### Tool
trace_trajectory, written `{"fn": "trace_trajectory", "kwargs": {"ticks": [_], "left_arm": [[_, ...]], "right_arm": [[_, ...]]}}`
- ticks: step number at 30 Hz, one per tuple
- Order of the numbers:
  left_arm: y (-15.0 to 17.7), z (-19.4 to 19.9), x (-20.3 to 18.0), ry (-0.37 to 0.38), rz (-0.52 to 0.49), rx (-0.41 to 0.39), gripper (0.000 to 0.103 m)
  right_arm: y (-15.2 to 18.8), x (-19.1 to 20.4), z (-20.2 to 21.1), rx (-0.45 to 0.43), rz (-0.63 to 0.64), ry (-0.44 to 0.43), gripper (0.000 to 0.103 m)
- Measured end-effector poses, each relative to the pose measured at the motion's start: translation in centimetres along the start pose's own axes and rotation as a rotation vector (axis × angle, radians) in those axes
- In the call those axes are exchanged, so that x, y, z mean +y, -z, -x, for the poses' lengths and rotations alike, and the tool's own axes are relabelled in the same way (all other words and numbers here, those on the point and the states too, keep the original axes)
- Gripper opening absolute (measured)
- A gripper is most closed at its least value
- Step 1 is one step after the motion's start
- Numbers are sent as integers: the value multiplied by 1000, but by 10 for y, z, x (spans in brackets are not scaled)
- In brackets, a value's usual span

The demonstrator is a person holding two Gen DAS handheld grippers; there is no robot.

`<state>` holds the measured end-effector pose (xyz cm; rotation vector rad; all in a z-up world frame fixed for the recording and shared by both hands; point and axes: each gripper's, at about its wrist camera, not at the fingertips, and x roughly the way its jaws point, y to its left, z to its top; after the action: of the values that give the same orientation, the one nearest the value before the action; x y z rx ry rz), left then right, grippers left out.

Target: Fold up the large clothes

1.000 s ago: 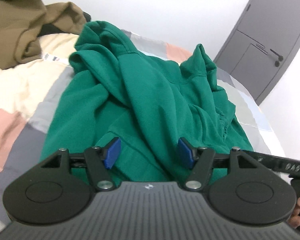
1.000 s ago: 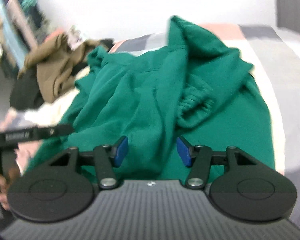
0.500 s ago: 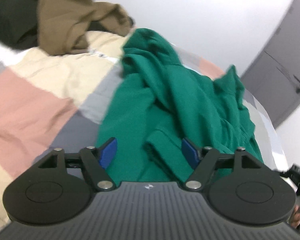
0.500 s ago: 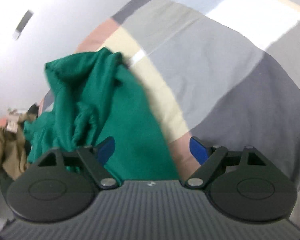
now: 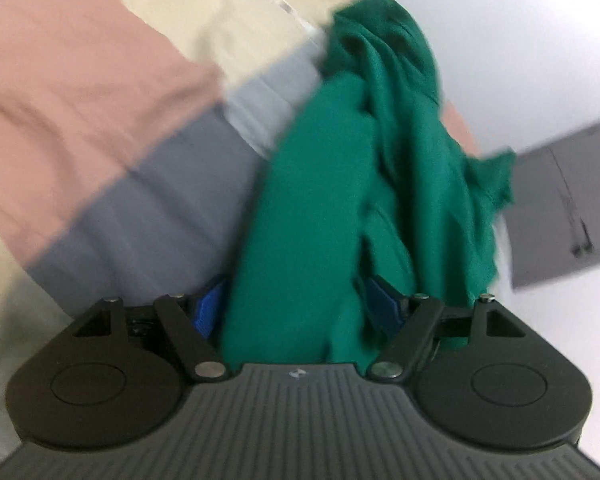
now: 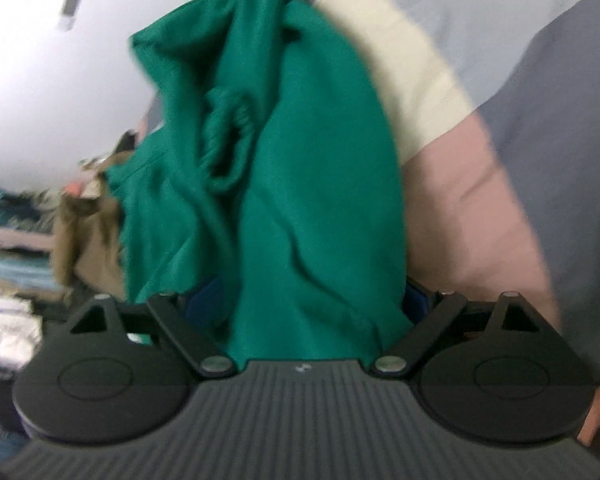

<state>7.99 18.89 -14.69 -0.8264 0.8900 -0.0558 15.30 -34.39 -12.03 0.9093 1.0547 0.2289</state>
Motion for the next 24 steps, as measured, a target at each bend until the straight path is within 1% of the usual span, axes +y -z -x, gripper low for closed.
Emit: {"fn": "trace_trajectory", "kwargs": {"ticks": [3, 5, 6, 8, 10, 12, 14, 15, 16, 18, 19, 20, 21, 22, 24], "left_arm": [[11, 5, -6, 56, -32, 34, 78], [16, 3, -11, 44, -52, 75, 78], [19, 2, -12, 27, -66, 95, 78], [26, -2, -16, -20, -99, 131, 78], [29, -3, -22, -27, -135, 154, 78], [32, -5, -27, -47, -162, 170, 78], [35, -5, -31, -39, -179, 186, 78], [37, -2, -32, -21, -184, 194, 78], [36, 0, -33, 18, -186, 197, 77], [32, 2, -29, 105, -180, 201, 77], [33, 5, -29, 136, -174, 204, 77], [35, 6, -30, 146, -177, 207, 77], [36, 4, -31, 141, -182, 216, 77], [38, 2, -31, 115, -191, 227, 77], [40, -5, -29, 42, -197, 248, 77]], "right_arm": [[6, 8, 5, 8, 34, -48, 91], [7, 12, 6, 25, 64, -49, 91], [9, 14, 4, 32, 79, -23, 91], [10, 16, -3, 41, 83, 66, 91], [13, 16, -6, 40, 80, 130, 90], [18, 20, -8, 37, 108, 163, 89], [22, 26, -11, 41, 136, 180, 90], [23, 27, -13, 50, 147, 173, 91], [24, 29, -13, 59, 155, 140, 91], [24, 25, -9, 72, 165, 48, 91], [24, 28, -6, 63, 173, 8, 91], [25, 31, -3, 46, 191, -14, 91], [27, 34, -2, 37, 213, -28, 91], [28, 37, -2, 41, 229, -29, 91], [28, 34, -2, 57, 246, 24, 91]]}}
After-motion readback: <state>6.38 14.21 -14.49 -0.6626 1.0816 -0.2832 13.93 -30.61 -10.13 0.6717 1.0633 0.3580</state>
